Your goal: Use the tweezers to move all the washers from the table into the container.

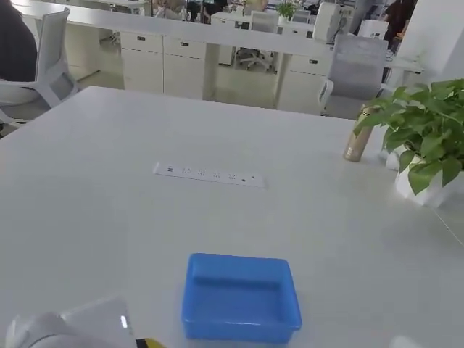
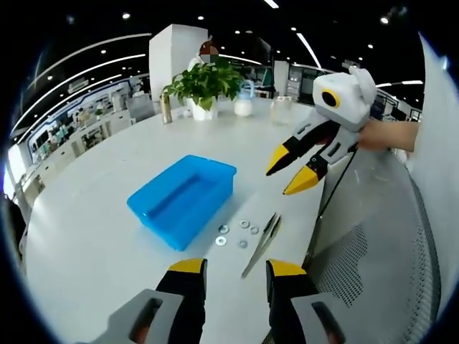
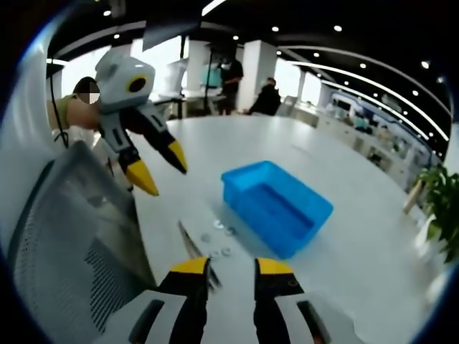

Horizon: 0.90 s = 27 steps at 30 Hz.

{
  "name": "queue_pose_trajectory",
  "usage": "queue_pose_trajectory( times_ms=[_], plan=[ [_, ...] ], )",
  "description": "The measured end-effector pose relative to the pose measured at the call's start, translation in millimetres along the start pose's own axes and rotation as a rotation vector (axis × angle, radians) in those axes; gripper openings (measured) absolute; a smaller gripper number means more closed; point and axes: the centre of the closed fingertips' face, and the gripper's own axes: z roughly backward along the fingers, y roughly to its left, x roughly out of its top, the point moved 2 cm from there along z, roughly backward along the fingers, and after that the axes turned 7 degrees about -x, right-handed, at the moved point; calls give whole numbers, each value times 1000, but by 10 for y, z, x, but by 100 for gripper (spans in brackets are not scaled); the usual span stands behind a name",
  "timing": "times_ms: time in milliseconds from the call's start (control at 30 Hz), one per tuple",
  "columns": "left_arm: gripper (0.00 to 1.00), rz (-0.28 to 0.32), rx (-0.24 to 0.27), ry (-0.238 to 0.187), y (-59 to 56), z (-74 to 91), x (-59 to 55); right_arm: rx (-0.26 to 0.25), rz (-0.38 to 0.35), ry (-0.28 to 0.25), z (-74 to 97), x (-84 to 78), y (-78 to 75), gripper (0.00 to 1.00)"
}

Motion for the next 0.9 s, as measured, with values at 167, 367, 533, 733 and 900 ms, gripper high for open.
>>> queue_pose_trajectory(
  times_ms=[167, 367, 533, 733, 900],
  plan=[
    [25, -56, -36, 63, -44, -106, -48, 27, 34, 31, -28, -40, 57, 21],
    [20, -76, -73, 97, -63, -200, -64, 51, 45, 55, -52, -96, 117, 19],
    [18, -115, -98, 156, -64, -290, -138, 72, 62, 77, -75, -137, 156, 19],
    [17, -130, -123, 217, -64, -387, -251, 101, 80, 98, -128, -164, 211, 18],
    [15, -144, -132, 245, -52, -451, -311, 131, 111, 116, -173, -161, 269, 18]
  ],
)
